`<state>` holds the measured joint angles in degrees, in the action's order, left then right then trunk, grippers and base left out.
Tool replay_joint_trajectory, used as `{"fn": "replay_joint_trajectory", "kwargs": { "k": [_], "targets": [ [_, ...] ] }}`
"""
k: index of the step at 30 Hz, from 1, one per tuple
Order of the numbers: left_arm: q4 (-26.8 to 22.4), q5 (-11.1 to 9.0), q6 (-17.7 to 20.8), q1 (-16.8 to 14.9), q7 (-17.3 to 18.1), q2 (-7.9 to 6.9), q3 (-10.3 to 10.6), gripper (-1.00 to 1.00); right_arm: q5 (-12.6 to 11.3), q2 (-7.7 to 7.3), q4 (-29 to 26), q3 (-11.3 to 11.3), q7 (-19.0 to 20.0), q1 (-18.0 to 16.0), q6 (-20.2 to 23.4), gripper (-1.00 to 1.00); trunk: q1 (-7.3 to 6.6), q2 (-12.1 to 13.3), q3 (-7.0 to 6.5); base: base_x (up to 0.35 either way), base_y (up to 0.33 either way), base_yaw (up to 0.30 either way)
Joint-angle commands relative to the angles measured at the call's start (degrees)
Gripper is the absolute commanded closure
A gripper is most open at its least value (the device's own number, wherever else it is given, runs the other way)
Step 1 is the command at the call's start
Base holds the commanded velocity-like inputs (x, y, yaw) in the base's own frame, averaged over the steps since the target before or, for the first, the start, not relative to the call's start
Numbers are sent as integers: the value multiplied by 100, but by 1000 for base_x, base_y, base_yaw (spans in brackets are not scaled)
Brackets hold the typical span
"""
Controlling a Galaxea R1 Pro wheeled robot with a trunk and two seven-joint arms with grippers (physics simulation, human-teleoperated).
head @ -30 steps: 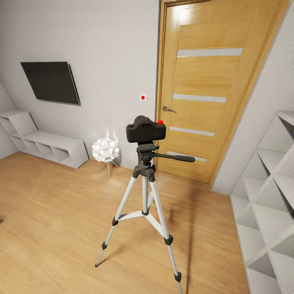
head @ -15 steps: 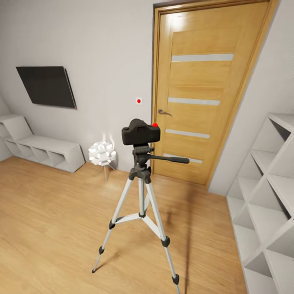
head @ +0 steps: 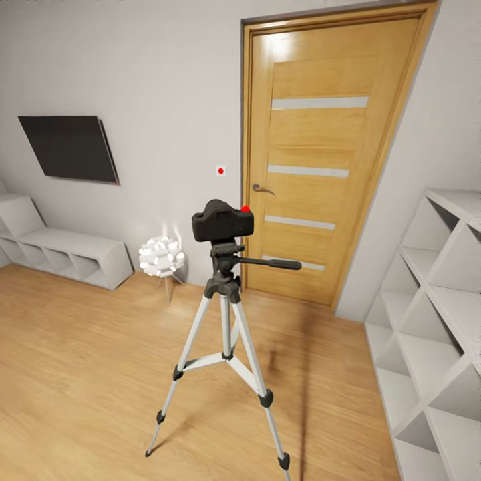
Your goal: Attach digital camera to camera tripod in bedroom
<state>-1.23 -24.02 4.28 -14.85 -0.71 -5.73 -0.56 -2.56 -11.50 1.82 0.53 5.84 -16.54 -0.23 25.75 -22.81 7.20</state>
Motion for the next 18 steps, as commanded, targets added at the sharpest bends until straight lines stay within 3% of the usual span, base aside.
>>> {"fn": "replay_joint_trajectory", "kwargs": {
  "k": [1,5,12,18],
  "targets": [
    [-14,-31,33,-1,-6,0,-6,-100,-29,-2,13,7,21,-9,-3,-100,3,-11,2,0,0,-82],
    [-11,-32,-93,-1,-3,5,-12,-100,-36,-2,11,-1,21,-7,-3,-100,3,-11,-33,0,0,-82],
    [30,-9,-572,-1,-9,252,8,-100,-41,-2,11,-7,22,-7,-3,-100,3,-11,-95,0,0,-82],
    [71,-13,-654,-1,-15,359,35,-100,-43,-2,13,-9,21,-7,3,-100,3,-11,-148,0,0,-82]
  ]
}}
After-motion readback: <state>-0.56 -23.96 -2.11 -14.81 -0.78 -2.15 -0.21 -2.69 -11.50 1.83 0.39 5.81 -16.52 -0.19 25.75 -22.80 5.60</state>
